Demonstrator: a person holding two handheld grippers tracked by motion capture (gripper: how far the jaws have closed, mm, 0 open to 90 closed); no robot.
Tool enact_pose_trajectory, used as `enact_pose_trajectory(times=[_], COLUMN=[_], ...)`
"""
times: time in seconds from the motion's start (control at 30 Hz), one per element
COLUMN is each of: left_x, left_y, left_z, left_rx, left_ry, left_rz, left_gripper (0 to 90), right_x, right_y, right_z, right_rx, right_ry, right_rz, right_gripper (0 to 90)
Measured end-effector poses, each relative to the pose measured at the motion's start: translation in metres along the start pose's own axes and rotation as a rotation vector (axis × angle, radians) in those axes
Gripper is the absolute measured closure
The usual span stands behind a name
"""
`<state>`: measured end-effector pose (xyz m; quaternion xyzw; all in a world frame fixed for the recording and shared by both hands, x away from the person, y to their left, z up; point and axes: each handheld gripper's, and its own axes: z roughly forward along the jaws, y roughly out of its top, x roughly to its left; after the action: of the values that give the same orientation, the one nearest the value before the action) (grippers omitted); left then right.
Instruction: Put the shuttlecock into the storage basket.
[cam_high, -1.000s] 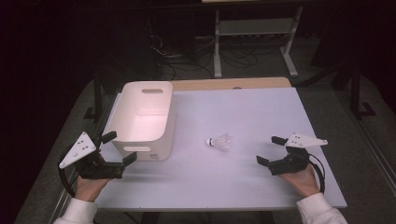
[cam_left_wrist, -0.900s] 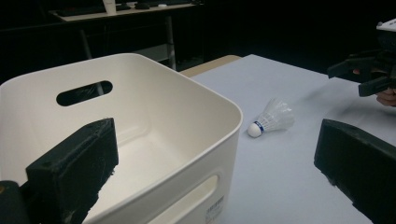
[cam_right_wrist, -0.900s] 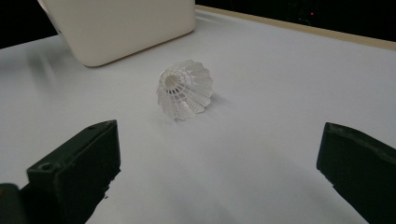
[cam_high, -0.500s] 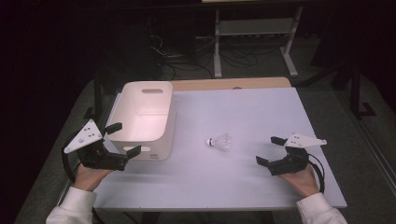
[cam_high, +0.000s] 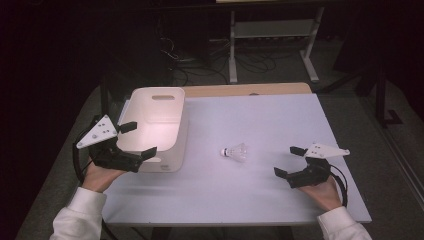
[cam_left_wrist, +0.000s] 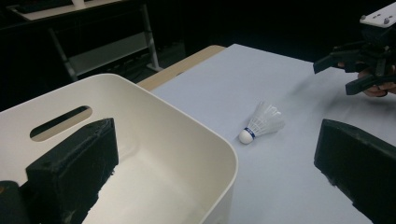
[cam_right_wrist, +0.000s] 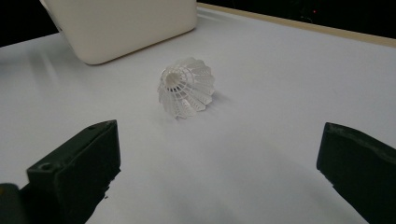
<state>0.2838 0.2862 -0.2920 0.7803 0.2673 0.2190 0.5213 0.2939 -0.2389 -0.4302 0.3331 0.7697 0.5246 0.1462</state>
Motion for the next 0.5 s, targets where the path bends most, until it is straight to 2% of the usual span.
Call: enact_pose_trajectory(times=[0.1,0.3,0.5], left_x=[0.000,0.000,0.001], left_y=[0.003,0.015,0.023], left_z=[0.004,0.013,0.019], left_rx=[0.002,0.040,0.052], left_ry=[-0.008,-0.027,-0.039], left_rz=[-0.006,0.036,0.042], left_gripper=[0.0,0.0,0.0], right_x=[0.000,0.000,0.001], right_y=[0.000,0.000,0.000], right_z=[0.000,0.000,0.000], right_rx=[0.000,-0.001,0.002], right_ry=[0.002,0.002,0.003], right_rz=[0.002,0.001,0.003], right_gripper=[0.0,0.0,0.0])
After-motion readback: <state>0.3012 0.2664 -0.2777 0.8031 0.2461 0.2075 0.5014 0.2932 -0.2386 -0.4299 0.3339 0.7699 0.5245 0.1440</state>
